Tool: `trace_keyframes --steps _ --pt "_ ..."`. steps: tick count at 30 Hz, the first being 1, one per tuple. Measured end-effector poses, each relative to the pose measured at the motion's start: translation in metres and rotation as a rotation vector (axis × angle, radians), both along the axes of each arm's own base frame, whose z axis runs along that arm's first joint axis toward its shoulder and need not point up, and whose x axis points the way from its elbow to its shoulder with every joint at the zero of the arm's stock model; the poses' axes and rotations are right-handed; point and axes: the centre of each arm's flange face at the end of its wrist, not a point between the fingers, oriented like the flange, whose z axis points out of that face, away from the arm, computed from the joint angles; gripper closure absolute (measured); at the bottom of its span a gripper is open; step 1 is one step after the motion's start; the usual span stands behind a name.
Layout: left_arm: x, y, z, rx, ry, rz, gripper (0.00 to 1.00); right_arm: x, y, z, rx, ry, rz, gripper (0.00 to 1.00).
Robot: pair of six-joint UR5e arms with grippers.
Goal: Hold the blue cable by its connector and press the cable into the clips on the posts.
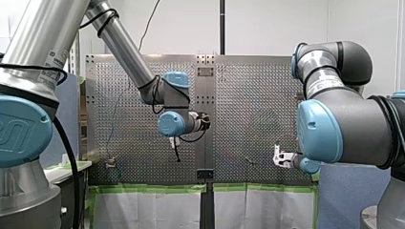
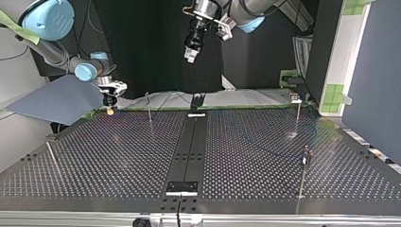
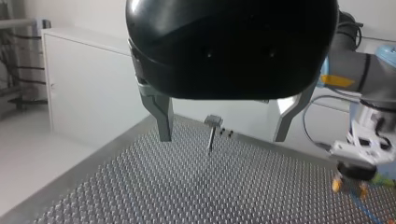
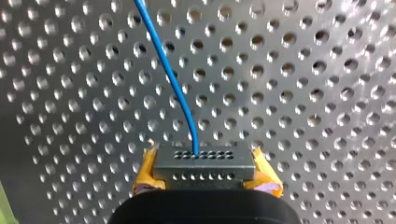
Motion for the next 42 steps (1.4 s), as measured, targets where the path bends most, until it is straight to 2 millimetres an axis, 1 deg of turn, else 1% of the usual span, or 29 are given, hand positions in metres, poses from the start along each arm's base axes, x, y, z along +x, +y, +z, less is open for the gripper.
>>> trace_keyframes --steps 6,10,12,17,20,22,24,28,30,34,42 --pt "0.005 0.024 -0.016 0.001 0.002 0.022 0.0 -0.001 0.001 0.024 0.004 0.045 -0.008 1.0" --pt "0.008 0.042 -0.026 0.024 0.009 0.044 0.0 0.0 0.011 0.037 0.027 0.059 -0.007 1.0" --pt "0.005 0.05 -0.032 0.036 0.02 0.051 0.0 0.0 0.016 0.043 0.03 0.061 -0.005 1.0" --pt "-0.009 0.069 -0.047 0.071 0.059 0.06 0.0 0.007 0.031 0.06 0.029 0.064 0.005 1.0" --pt "-0.02 0.079 -0.056 0.088 0.082 0.061 0.0 0.018 0.039 0.073 0.019 0.062 0.017 1.0" --pt "-0.026 0.084 -0.061 0.094 0.094 0.058 0.0 0.022 0.04 0.083 0.004 0.056 0.011 1.0" --pt "-0.032 0.089 -0.065 0.104 0.105 0.049 0.0 0.021 0.038 0.094 -0.01 0.047 0.002 1.0" --pt "-0.046 0.1 -0.074 0.139 0.131 0.027 0.0 0.023 0.033 0.122 -0.058 0.03 -0.002 1.0" --pt "-0.051 0.105 -0.078 0.162 0.138 0.022 0.0 0.024 0.033 0.13 -0.073 0.027 0.003 1.0" --pt "-0.054 0.107 -0.08 0.196 0.142 0.012 0.0 0.026 0.032 0.137 -0.086 0.026 0.01 1.0" --pt "-0.054 0.107 -0.08 0.205 0.143 0.01 0.0 0.027 0.032 0.138 -0.088 0.026 0.011 1.0"
